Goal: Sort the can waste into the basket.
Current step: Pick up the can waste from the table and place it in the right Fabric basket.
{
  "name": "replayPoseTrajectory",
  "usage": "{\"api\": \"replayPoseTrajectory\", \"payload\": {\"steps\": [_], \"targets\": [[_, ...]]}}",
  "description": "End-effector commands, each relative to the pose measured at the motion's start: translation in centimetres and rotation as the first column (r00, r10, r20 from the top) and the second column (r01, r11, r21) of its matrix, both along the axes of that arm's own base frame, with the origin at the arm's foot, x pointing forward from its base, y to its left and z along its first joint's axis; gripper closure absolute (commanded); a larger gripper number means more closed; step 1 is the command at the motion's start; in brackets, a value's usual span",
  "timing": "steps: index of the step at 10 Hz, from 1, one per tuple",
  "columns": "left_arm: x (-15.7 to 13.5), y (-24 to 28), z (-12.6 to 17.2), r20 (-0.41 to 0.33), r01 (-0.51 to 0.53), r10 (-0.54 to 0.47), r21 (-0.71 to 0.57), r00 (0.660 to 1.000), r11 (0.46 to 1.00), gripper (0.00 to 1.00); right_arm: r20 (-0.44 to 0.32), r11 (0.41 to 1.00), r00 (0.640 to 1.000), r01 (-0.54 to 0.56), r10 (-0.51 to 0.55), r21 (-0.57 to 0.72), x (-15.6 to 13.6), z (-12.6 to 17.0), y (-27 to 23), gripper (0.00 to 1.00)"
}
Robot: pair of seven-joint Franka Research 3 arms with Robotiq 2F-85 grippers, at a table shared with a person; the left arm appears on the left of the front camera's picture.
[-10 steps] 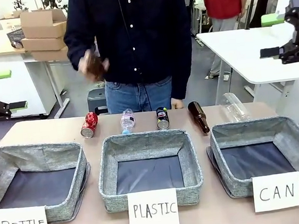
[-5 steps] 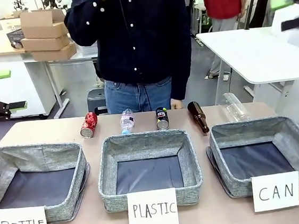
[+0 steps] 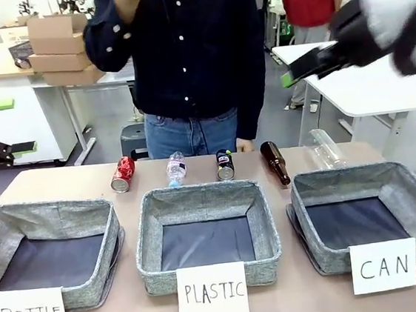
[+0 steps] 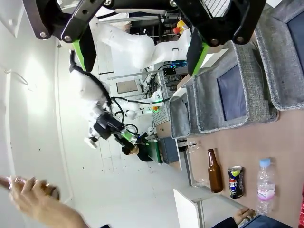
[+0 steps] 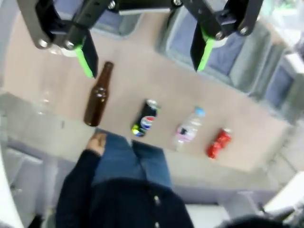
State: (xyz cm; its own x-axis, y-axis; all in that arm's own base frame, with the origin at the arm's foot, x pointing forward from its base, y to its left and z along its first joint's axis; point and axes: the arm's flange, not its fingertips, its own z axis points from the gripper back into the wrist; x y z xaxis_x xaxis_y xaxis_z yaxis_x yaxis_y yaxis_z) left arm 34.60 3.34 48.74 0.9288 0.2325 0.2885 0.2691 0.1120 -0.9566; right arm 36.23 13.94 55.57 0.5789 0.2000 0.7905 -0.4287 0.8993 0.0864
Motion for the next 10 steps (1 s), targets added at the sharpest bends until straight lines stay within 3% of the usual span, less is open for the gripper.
{"api": "replayPoseTrajectory", "payload": {"steps": [1,2,4,5,6,8,10], "targets": [[0.1,-0.1,0.2,0.029,0.002,-0.001,-0.02,1.0,1.0,0.0,-0.042,0.985,0.992,0.122,-0.118,0.122,2.7,-4.2,0.6,0.0],[0.1,-0.1,0.2,0.029,0.002,-0.001,-0.02,1.0,1.0,0.0,0.0,1.0,1.0,0.0,0.0,0.0,0.0,0.0,0.0,0.0],[0.1,-0.1,0.2,0.029,0.002,-0.001,-0.02,1.0,1.0,0.0,0.0,1.0,1.0,0.0,0.0,0.0,0.0,0.0,0.0,0.0],[0.1,-0.1,0.2,0.029,0.002,-0.001,-0.02,1.0,1.0,0.0,-0.014,0.999,0.999,0.045,-0.045,0.02,1.1,-2.9,1.2,0.0],[0.1,-0.1,0.2,0.029,0.002,-0.001,-0.02,1.0,1.0,0.0,-0.017,0.995,1.0,0.016,-0.015,0.098,2.8,-2.4,1.2,0.0],[0.1,-0.1,0.2,0.029,0.002,-0.001,-0.02,1.0,1.0,0.0,-0.168,0.992,0.986,-0.001,0.022,0.125,11.2,-4.4,4.6,0.0],[0.1,-0.1,0.2,0.029,0.002,-0.001,-0.02,1.0,1.0,0.0,-0.385,0.996,0.922,0.008,0.027,0.089,18.1,-8.8,7.8,0.0]]}}
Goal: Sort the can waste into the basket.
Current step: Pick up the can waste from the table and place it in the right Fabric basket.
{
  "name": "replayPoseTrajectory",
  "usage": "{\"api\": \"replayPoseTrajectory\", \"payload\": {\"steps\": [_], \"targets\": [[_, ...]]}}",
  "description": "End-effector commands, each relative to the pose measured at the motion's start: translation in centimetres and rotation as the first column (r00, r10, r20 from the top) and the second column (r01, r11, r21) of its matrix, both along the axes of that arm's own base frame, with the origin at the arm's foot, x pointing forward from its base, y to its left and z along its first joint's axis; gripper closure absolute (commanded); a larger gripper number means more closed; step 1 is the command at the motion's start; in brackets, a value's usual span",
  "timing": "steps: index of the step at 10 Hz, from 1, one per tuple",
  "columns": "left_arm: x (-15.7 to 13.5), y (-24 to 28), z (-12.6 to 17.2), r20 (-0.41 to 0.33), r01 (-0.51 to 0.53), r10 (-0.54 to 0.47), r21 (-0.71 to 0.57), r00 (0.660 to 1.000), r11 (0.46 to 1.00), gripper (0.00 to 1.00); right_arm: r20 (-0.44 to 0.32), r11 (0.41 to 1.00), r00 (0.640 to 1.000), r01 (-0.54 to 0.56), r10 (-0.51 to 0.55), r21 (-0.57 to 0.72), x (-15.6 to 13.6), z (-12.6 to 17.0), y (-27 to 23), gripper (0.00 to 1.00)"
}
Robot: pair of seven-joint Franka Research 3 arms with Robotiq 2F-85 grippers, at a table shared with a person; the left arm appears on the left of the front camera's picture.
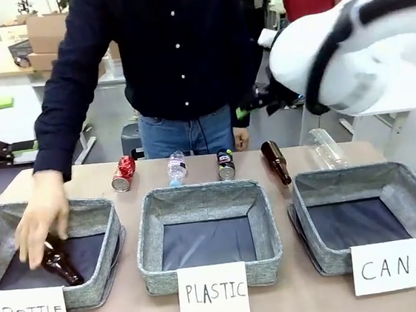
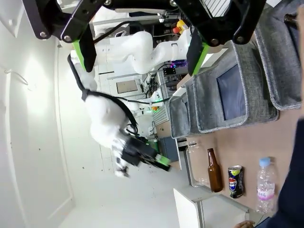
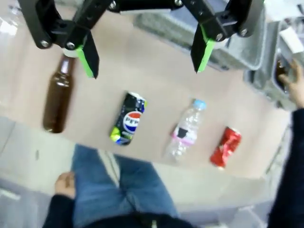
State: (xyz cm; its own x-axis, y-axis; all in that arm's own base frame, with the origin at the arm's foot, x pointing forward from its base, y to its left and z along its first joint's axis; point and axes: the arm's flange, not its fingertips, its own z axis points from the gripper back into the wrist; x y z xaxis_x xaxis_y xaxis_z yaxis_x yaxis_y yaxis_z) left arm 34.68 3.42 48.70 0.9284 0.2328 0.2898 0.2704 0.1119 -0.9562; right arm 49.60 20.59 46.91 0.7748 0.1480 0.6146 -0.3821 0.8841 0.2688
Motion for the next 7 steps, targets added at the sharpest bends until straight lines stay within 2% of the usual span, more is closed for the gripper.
{"api": "replayPoseTrajectory", "payload": {"steps": [1,3,7], "targets": [[0.0,-0.2,0.2,0.027,0.002,-0.001,-0.019,1.0,1.0,0.0,-0.193,1.0,0.981,-0.004,0.006,0.012,7.1,-2.9,2.9,0.0],[0.0,-0.2,0.2,0.027,0.002,-0.001,-0.019,1.0,1.0,0.0,-0.279,0.998,0.958,0.061,-0.062,-0.014,10.1,-8.4,4.8,0.0],[0.0,-0.2,0.2,0.027,0.002,-0.001,-0.019,1.0,1.0,0.0,-0.382,0.985,0.91,0.173,-0.165,-0.012,11.8,-15.9,5.4,0.0]]}}
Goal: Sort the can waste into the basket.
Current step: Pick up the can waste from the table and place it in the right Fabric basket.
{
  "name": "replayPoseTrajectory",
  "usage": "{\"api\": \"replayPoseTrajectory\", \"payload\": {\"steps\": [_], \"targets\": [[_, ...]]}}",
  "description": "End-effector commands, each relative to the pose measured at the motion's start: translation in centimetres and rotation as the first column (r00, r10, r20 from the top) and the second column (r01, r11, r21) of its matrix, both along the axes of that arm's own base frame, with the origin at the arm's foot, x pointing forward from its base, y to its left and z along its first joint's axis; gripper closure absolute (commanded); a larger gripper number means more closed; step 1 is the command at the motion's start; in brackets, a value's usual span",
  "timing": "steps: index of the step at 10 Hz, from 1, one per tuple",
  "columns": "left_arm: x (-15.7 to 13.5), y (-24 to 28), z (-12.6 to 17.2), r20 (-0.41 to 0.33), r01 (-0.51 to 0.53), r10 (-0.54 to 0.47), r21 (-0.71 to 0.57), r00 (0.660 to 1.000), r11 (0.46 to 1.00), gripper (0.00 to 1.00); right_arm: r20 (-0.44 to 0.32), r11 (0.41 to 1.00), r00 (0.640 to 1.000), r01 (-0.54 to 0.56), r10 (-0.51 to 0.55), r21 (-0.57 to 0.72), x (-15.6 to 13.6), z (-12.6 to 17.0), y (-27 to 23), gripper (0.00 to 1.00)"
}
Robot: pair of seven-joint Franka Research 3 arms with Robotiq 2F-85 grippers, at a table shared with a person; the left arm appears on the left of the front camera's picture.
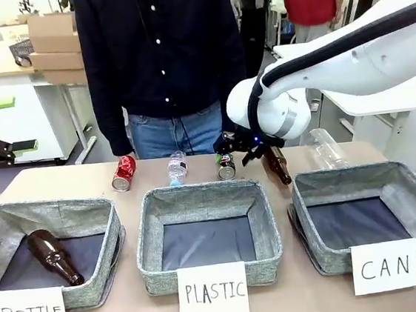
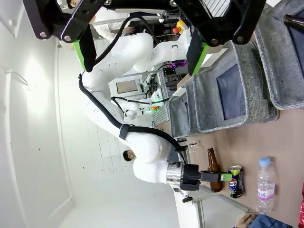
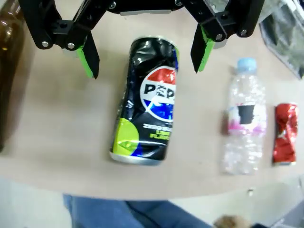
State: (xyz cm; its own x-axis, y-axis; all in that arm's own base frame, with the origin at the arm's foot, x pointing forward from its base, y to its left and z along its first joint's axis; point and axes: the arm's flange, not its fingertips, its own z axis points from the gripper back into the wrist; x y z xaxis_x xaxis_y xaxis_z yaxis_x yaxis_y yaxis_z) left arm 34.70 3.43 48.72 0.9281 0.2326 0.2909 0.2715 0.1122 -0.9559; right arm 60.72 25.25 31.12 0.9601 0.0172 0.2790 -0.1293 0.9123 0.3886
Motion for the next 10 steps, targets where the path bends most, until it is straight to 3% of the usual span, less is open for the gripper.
{"api": "replayPoseTrajectory", "payload": {"steps": [1,6,7,8,9,10], "targets": [[0.0,-0.2,0.2,0.026,0.002,-0.001,-0.02,1.0,1.0,0.0,-0.026,0.999,0.999,0.037,-0.037,-0.002,1.0,-1.1,1.1,0.0],[0.0,-0.2,0.2,0.026,0.002,-0.001,-0.02,1.0,1.0,0.0,0.007,1.0,1.0,-0.001,0.0,0.028,1.3,-1.3,2.3,0.0],[0.0,-0.2,0.2,0.026,0.002,-0.001,-0.02,1.0,1.0,0.0,0.01,0.999,0.999,-0.043,0.043,0.019,1.2,-1.5,2.3,0.49],[0.0,-0.2,0.2,0.026,0.002,-0.001,-0.02,1.0,1.0,0.0,0.01,0.999,0.999,-0.045,0.045,0.017,1.1,-1.5,2.2,0.6],[0.0,-0.2,0.2,0.026,0.002,-0.001,-0.02,1.0,1.0,0.0,0.008,0.999,0.999,-0.042,0.042,0.009,1.1,-1.5,2.1,1.0],[0.0,-0.2,0.2,0.026,0.002,-0.001,-0.02,1.0,1.0,0.0,0.011,0.999,0.999,-0.038,0.038,0.002,1.1,-1.5,2.0,1.0]]}}
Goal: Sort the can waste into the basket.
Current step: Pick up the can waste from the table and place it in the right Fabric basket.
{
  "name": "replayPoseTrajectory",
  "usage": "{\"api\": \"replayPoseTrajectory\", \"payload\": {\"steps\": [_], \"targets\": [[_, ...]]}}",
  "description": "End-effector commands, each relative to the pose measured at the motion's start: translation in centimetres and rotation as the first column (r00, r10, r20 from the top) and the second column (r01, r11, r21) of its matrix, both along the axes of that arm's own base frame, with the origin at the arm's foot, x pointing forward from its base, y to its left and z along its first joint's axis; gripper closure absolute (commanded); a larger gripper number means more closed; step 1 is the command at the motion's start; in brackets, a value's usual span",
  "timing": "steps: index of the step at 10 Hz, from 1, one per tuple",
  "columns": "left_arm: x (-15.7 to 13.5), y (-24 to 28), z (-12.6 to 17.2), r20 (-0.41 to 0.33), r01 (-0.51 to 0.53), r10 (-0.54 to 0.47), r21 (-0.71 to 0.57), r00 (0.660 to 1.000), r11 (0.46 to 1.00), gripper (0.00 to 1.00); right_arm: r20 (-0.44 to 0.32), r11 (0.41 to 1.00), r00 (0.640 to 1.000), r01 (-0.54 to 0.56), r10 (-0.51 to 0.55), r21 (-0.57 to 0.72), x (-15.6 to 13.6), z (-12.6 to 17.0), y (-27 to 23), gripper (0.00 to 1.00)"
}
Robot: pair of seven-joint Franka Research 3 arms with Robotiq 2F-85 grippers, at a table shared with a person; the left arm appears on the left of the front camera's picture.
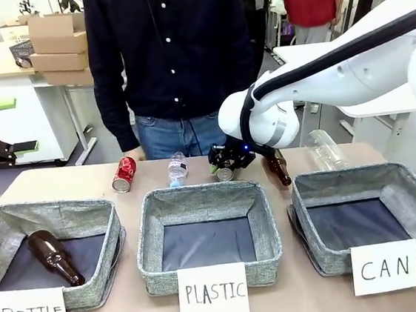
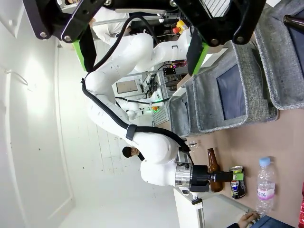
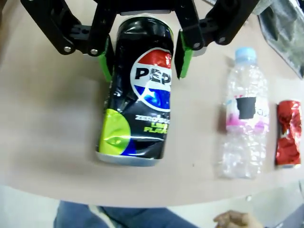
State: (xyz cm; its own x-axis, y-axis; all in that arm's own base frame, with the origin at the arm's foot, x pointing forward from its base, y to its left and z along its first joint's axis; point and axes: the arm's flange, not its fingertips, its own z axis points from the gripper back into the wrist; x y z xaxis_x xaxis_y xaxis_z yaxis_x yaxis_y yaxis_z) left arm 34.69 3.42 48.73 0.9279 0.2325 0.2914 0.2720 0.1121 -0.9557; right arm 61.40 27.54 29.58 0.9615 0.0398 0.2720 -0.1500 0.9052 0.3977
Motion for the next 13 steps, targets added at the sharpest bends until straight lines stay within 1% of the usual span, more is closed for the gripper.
{"api": "replayPoseTrajectory", "payload": {"steps": [1,2,3,4,6,7,8,9,10,11,12,13], "targets": [[0.0,-0.2,0.2,0.026,0.002,-0.001,-0.02,1.0,1.0,0.0,0.019,1.0,1.0,-0.008,0.009,-0.014,0.4,0.0,-0.4,1.0],[0.0,-0.2,0.2,0.026,0.002,-0.001,-0.02,1.0,1.0,0.0,0.019,1.0,1.0,-0.007,0.007,-0.014,0.4,-0.1,-0.4,0.86],[0.0,-0.2,0.2,0.026,0.002,-0.001,-0.02,1.0,1.0,0.0,0.019,1.0,1.0,-0.005,0.005,-0.017,0.3,-0.2,-0.4,0.96],[0.0,-0.2,0.2,0.026,0.002,-0.001,-0.02,1.0,1.0,0.0,0.016,1.0,1.0,0.018,-0.018,-0.015,0.3,-0.1,-0.5,1.0],[0.0,-0.2,0.2,0.026,0.002,-0.001,-0.02,1.0,1.0,0.0,0.049,1.0,0.999,0.016,-0.016,0.015,0.2,1.1,-1.2,1.0],[0.0,-0.2,0.2,0.026,0.002,-0.001,-0.02,1.0,1.0,0.0,0.069,0.999,0.998,0.011,-0.014,0.04,-0.2,2.6,-2.0,1.0],[0.0,-0.2,0.2,0.026,0.002,-0.001,-0.02,1.0,1.0,0.0,0.112,0.999,0.994,-0.012,0.006,0.052,-1.4,5.8,-3.9,1.0],[0.0,-0.2,0.2,0.026,0.002,-0.001,-0.02,1.0,1.0,0.0,0.132,0.997,0.99,-0.059,0.052,0.047,-3.7,9.8,-6.6,1.0],[0.0,-0.2,0.2,0.026,0.002,-0.001,-0.02,1.0,1.0,0.0,0.13,0.991,0.986,-0.114,0.104,0.072,-6.8,13.7,-9.9,1.0],[0.0,-0.2,0.2,0.026,0.002,-0.001,-0.02,1.0,1.0,0.0,0.154,0.979,0.973,-0.186,0.172,0.083,-10.6,16.9,-13.1,1.0],[0.0,-0.2,0.2,0.026,0.002,-0.001,-0.02,1.0,1.0,0.0,0.181,0.959,0.953,-0.265,0.245,0.098,-15.3,19.5,-15.9,1.0],[0.0,-0.2,0.2,0.026,0.002,-0.001,-0.02,1.0,1.0,0.0,0.186,0.952,0.943,-0.295,0.277,0.077,-19.3,20.6,-17.5,1.0]]}}
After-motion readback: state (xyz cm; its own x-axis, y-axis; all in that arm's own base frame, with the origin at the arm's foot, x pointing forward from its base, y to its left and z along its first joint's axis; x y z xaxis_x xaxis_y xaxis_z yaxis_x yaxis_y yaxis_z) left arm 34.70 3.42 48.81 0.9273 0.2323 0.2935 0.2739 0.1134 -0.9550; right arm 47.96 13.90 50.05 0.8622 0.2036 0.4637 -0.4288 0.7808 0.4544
